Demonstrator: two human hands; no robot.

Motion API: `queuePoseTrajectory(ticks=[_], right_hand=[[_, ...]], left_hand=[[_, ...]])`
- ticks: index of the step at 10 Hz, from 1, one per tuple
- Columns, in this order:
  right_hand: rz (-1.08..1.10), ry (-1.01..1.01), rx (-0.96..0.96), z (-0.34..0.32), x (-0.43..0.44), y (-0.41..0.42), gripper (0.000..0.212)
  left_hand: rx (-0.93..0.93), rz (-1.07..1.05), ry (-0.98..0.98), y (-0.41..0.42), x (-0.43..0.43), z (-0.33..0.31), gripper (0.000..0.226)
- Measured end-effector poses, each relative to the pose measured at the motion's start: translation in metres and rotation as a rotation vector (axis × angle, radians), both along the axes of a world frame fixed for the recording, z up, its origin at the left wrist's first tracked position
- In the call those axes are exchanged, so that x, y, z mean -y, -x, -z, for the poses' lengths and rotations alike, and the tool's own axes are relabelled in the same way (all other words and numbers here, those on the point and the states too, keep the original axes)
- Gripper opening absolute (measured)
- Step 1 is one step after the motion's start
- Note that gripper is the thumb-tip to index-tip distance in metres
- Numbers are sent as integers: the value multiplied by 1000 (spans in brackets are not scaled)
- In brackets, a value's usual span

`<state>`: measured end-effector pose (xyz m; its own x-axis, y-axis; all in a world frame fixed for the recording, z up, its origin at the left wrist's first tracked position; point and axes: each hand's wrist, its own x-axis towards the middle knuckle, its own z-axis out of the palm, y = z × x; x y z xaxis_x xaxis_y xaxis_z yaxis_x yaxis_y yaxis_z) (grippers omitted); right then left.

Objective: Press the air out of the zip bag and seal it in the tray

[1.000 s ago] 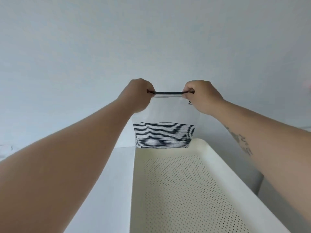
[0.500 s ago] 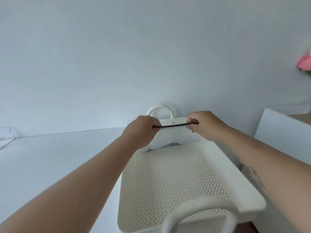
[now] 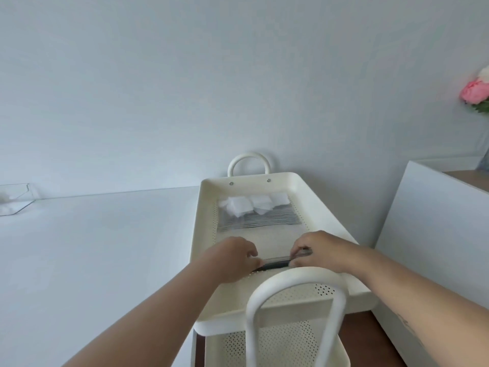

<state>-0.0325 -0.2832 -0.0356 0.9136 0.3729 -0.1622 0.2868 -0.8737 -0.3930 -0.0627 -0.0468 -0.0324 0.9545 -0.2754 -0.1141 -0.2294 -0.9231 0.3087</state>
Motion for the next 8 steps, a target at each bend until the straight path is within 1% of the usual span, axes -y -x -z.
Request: queuePoseTrajectory(ticks=[1, 2, 3, 5, 6, 7, 8], right_hand=[[5, -20, 96, 5, -2, -8, 32], [16, 18, 147, 16, -8, -16, 52], [-11, 105, 71, 27, -14, -22, 62], [-53, 309, -9, 45, -17, -30, 62], [-43, 324, -36, 45, -17, -27, 61], [-20, 211, -44, 33, -15, -18, 64], [30, -72, 43, 0, -15, -5, 63]], left_hand=[[79, 2, -53, -7, 3, 5, 48], [28, -18, -114, -12, 6, 11, 56], [-29, -11, -173, -15, 8, 21, 57], [-23, 33, -275, -16, 7, 30, 61], [-55, 37, -275, -15, 9, 31, 62], [-56, 31, -192, -15, 5, 17, 60], [56, -5, 41, -11, -3, -10, 54]])
